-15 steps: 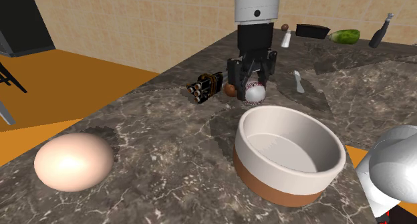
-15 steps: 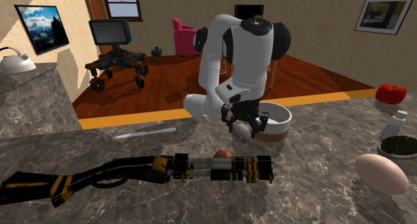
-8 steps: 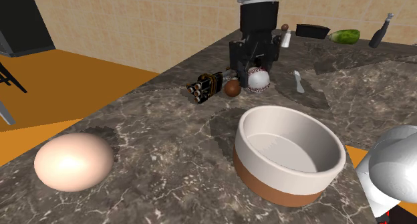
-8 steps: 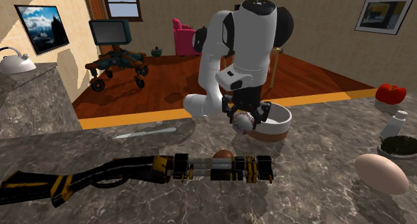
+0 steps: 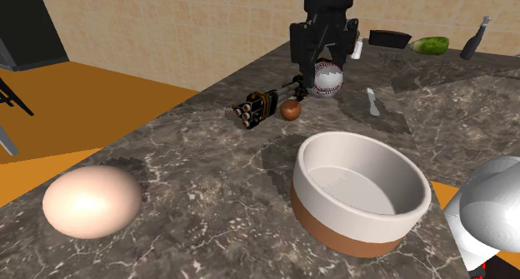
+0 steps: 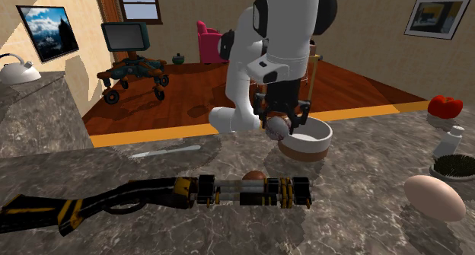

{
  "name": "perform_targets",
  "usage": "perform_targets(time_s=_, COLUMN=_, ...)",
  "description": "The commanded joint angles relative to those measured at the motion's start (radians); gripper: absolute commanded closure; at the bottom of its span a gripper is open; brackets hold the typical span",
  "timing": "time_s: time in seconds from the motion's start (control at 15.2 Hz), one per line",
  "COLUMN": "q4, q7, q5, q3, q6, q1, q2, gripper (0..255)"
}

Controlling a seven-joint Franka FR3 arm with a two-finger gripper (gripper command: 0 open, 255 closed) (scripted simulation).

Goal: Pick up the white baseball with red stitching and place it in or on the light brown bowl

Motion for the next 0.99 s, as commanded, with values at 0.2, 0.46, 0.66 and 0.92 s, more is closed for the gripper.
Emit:
perform_targets(time_s=0.2, q4=0.104, q7=0.017, q5=-0.009, q3=0.004, q6=-0.069, q1=-0.003, q2=0.036, gripper=255)
perform_targets(time_s=0.46, q4=0.172, q7=0.03, q5=-0.015, q3=0.008, q6=-0.113, q1=-0.005, q2=0.062, gripper=255)
perform_targets(time_s=0.66, q4=0.129, q7=0.079, q5=0.028, q3=0.03, q6=-0.118, q1=0.017, q2=0.001, gripper=255)
perform_targets(time_s=0.92, q4=0.088, q7=0.151, q5=0.086, q3=0.066, q6=-0.127, q1=0.046, q2=-0.069, gripper=255)
